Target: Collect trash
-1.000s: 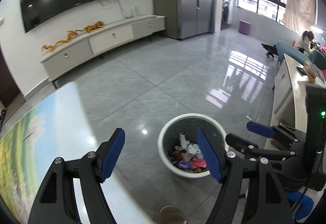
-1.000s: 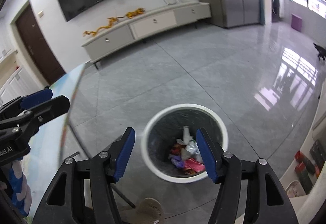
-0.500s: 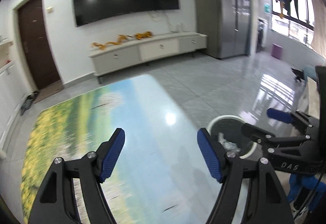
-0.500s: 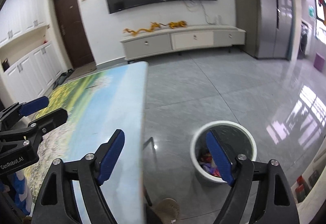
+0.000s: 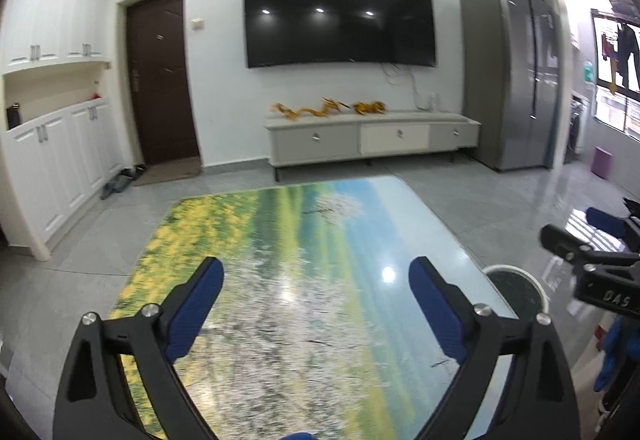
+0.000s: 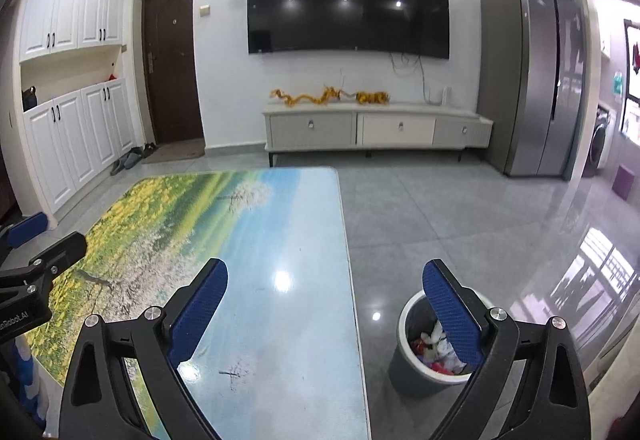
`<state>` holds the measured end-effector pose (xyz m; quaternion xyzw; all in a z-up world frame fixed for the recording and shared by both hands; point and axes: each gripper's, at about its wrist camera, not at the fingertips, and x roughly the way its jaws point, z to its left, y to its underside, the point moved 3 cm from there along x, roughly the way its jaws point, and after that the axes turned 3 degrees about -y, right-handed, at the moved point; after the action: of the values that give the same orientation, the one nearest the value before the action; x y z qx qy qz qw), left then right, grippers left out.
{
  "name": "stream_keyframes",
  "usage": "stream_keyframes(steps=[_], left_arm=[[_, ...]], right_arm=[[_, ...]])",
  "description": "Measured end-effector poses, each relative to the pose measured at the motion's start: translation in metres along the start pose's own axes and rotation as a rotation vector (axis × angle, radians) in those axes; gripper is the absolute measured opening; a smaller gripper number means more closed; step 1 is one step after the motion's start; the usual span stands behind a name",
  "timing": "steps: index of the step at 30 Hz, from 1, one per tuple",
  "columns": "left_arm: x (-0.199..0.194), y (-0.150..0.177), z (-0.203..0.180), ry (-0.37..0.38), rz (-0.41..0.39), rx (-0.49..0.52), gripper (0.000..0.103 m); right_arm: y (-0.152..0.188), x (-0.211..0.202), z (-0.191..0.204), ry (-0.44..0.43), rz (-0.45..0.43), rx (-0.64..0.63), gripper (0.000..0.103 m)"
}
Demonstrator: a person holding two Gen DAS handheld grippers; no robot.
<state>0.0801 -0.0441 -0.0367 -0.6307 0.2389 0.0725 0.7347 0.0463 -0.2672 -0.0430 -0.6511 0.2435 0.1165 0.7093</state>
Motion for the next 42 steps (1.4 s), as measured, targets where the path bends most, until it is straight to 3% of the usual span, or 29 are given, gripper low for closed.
stream_keyframes(steps=[4, 12, 25, 42], left_arm=[[-0.018, -0.002, 0.015, -0.058, -0.052, -0.026, 0.103], [-0.042, -0.002, 0.042, -0.125, -0.105, -0.077, 0.103], [-0.063, -0.005, 0.049, -0.233, -0.138, -0.091, 0.103], [-0.063, -0.001, 0.038, -0.210, -0.136, -0.078, 0.103]], right_arm=[[-0.003, -0.012, 0.008, -0.007, -0.023, -0.009, 0.097], [-0.007, -0.036, 0.015, -0.013, -0.077, -0.025, 0.100], [-0.010, -0.057, 0.008, 0.063, -0.137, -0.043, 0.103], [-0.008, -0.054, 0.003, 0.084, -0.141, -0.038, 0.103]])
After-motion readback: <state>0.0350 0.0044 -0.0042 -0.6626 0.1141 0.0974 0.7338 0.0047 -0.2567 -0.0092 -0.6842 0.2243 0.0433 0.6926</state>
